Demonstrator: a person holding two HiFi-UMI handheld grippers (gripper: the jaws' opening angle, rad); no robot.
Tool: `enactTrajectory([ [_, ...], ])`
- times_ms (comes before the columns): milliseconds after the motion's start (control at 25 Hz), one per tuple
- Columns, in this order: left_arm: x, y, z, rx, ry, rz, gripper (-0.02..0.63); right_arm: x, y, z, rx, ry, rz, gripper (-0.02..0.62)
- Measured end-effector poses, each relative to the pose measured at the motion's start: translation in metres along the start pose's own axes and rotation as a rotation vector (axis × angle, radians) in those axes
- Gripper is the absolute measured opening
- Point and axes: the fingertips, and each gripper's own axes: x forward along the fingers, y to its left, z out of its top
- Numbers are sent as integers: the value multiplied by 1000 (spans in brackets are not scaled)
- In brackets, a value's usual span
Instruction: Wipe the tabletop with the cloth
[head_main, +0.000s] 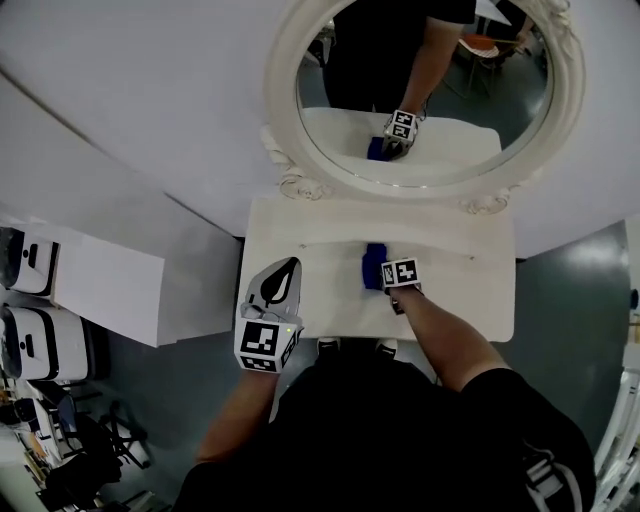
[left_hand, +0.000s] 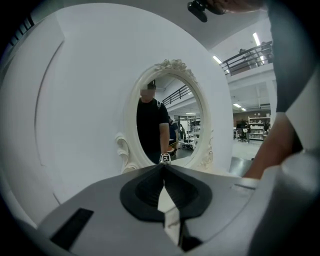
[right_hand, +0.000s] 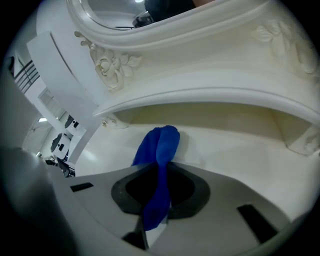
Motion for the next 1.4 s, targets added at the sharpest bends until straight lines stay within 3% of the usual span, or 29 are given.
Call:
enactTrajectory([
  [560,62,-97,8,37,21,-145,11,-96,-169,-47,148,-39,-173,41],
  [1000,107,-155,15,65,22,-238,11,-160,-267,-92,239,-55,-278,41],
  [1400,128,-183,23,82,22,-274,11,-210,-335,-131,341,-71,-371,41],
])
